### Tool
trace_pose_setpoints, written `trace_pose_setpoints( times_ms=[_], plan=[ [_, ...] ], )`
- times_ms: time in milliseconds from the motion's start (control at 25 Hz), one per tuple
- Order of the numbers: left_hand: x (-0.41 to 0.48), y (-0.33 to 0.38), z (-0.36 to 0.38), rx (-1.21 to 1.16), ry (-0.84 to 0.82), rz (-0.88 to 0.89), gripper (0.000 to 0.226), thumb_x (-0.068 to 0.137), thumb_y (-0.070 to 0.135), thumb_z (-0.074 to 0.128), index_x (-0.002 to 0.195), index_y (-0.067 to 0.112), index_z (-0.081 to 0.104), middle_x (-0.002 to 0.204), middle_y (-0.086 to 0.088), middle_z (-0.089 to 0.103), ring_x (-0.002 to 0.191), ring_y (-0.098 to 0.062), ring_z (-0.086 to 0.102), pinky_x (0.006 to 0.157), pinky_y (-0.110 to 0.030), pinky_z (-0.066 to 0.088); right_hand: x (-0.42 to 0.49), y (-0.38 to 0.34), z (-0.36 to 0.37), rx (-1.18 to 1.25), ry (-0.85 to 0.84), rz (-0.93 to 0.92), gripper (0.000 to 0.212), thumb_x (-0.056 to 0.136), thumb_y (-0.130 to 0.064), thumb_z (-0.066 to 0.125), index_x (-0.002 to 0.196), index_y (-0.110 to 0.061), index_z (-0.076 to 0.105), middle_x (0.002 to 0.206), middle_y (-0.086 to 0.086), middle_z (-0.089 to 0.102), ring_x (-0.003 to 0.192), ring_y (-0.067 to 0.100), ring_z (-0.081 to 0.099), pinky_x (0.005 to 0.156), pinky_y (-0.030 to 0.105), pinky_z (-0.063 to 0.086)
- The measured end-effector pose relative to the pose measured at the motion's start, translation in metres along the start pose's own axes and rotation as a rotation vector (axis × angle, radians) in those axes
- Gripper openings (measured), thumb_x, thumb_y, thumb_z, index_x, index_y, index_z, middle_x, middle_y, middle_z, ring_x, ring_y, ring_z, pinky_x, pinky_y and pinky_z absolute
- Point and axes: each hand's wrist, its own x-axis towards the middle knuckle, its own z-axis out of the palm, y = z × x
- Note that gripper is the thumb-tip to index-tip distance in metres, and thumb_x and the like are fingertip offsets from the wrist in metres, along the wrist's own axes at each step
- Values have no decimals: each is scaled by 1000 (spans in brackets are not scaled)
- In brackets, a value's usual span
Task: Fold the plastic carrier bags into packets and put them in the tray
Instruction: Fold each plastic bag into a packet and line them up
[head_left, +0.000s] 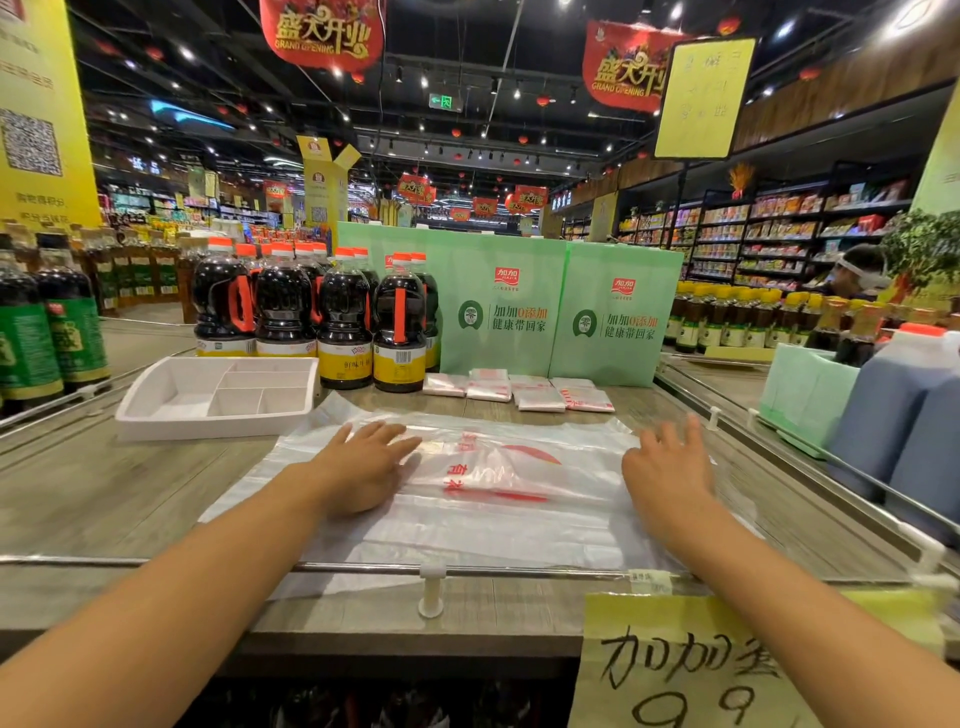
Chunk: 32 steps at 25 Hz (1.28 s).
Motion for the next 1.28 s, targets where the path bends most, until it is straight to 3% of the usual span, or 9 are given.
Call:
trace_pose_setpoints(
  times_ms=[120,200,280,360,480,640,1000,1200,1280],
  plan=[
    [4,-1,2,-96,-73,58,54,109,46,23,162,36,14,171,8,7,157,-17,1,126,-47,1,-1,-7,3,184,130,-110,46,98,-20,47,144,-21,50,153,10,43,147,31,31,125,56,4],
    [6,4,2,-142,-123,109,55,109,49,25,162,38,12,171,9,4,157,-15,-1,127,-42,0,-3,-14,5,484,163,-287,44,105,-25,37,147,-22,47,150,5,48,142,27,39,123,45,23],
    [7,14,2,-160,-142,166,59,106,58,23,161,40,11,170,10,3,157,-14,-1,127,-41,0,-5,-19,4,742,21,-441,44,110,-36,31,148,-19,45,149,4,48,138,25,42,117,39,32],
    [7,20,1,-193,-183,189,81,89,83,11,160,45,11,170,12,3,157,-15,-1,127,-45,-1,-3,-20,6,866,-116,-471,52,110,-41,31,157,-18,32,160,3,36,146,24,33,121,38,25],
    [9,18,5,-190,-257,179,118,54,104,-7,158,51,6,169,17,-3,157,-21,-5,125,-54,-3,0,-17,11,816,-232,-449,62,109,-49,26,164,-25,10,171,1,9,157,23,9,126,41,7],
    [10,12,9,-119,-301,118,69,94,78,8,157,53,-4,168,17,-14,156,-27,-13,124,-56,-9,3,-13,21,706,-337,-390,69,101,-70,14,161,-43,-6,170,-9,-11,157,24,-9,124,55,-5],
    [1,14,5,-119,-236,88,64,100,70,17,159,50,4,170,16,-5,157,-22,-8,124,-57,-7,2,-11,24,665,-270,-276,80,93,-81,18,161,-41,5,171,-6,-3,158,27,-5,122,61,-10],
    [5,24,4,-197,-181,243,111,62,101,-2,159,49,9,170,16,2,157,-14,-4,126,-50,-2,-10,-20,2,736,-5,-519,72,98,-70,33,160,-44,5,171,-8,2,157,15,-3,127,47,-6],
    [11,32,6,-181,-200,247,101,69,97,-1,158,51,8,170,16,1,157,-14,-5,126,-50,-2,-12,-28,-5,886,-23,-635,71,101,-63,41,161,-45,5,169,-16,-1,155,6,-4,128,42,2]
  ],
)
